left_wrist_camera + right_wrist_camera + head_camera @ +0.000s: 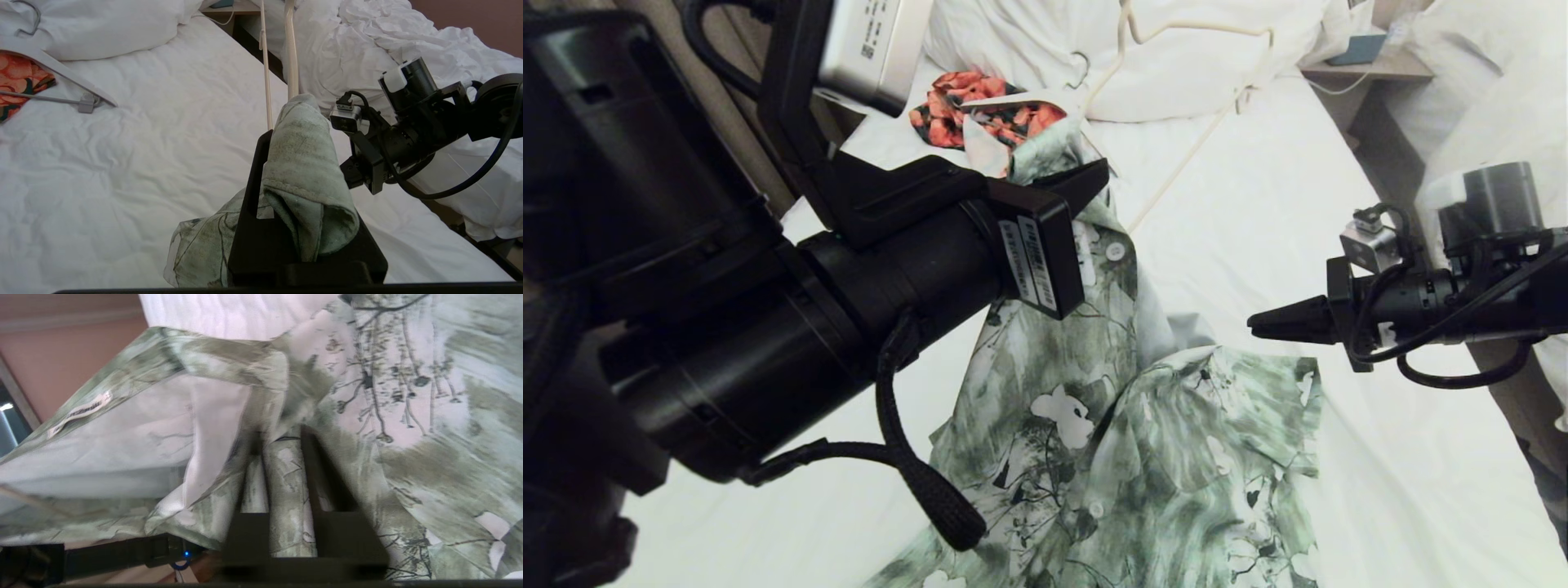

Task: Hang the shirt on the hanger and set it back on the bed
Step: Hook the other side of the shirt onto the hanger

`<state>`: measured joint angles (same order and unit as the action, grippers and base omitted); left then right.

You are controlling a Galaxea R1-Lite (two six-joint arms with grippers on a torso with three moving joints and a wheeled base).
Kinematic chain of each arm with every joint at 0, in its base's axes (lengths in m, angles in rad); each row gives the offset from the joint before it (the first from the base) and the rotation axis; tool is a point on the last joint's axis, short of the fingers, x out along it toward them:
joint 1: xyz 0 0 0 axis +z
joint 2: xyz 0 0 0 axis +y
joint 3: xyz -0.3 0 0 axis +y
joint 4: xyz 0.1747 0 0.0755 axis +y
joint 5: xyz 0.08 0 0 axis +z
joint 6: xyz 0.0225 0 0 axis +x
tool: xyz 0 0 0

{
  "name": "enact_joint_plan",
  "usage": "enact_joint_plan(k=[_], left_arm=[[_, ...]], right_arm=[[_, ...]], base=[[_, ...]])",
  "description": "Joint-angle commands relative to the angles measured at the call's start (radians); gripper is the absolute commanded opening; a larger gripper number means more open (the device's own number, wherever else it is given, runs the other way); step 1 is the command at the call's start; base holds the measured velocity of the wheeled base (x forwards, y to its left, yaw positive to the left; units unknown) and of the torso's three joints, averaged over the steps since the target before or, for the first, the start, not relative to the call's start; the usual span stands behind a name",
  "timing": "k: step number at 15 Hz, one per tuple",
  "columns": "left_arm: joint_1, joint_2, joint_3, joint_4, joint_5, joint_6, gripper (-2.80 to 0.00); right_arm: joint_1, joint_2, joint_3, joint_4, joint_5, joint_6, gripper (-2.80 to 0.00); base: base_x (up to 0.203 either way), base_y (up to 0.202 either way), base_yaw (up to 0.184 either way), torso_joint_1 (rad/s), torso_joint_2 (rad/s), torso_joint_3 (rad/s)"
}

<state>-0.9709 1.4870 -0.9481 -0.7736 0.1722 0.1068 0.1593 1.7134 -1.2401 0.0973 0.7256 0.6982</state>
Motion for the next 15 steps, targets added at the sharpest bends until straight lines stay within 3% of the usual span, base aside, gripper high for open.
enact_joint_plan(k=[1, 4, 9, 15], left_arm=[[0.000, 0.001, 0.000, -0.004, 0.001, 0.001, -2.80], [0.000, 0.001, 0.000, -0.004, 0.003, 0.001, -2.80], [0.000, -0.001, 0.001, -0.004, 0.003, 0.001, -2.80], [-0.002, -0.001, 0.003, -0.004, 0.003, 0.002, -2.80]], right_arm=[[0.005, 0.009, 0.002, -0.002, 0.000, 0.007, 0.00], [0.022, 0.021, 0.001, -0.045, -0.001, 0.051, 0.00], [0.073, 0.067, 0.055, -0.257, 0.005, 0.155, 0.00], [0.098, 0.092, 0.071, -0.272, 0.033, 0.164, 0.00]], base=[[0.000, 0.000, 0.000, 0.000, 0.00, 0.000], [0.000, 0.000, 0.000, 0.000, 0.00, 0.000], [0.000, 0.000, 0.000, 0.000, 0.00, 0.000], [0.000, 0.000, 0.000, 0.000, 0.00, 0.000]])
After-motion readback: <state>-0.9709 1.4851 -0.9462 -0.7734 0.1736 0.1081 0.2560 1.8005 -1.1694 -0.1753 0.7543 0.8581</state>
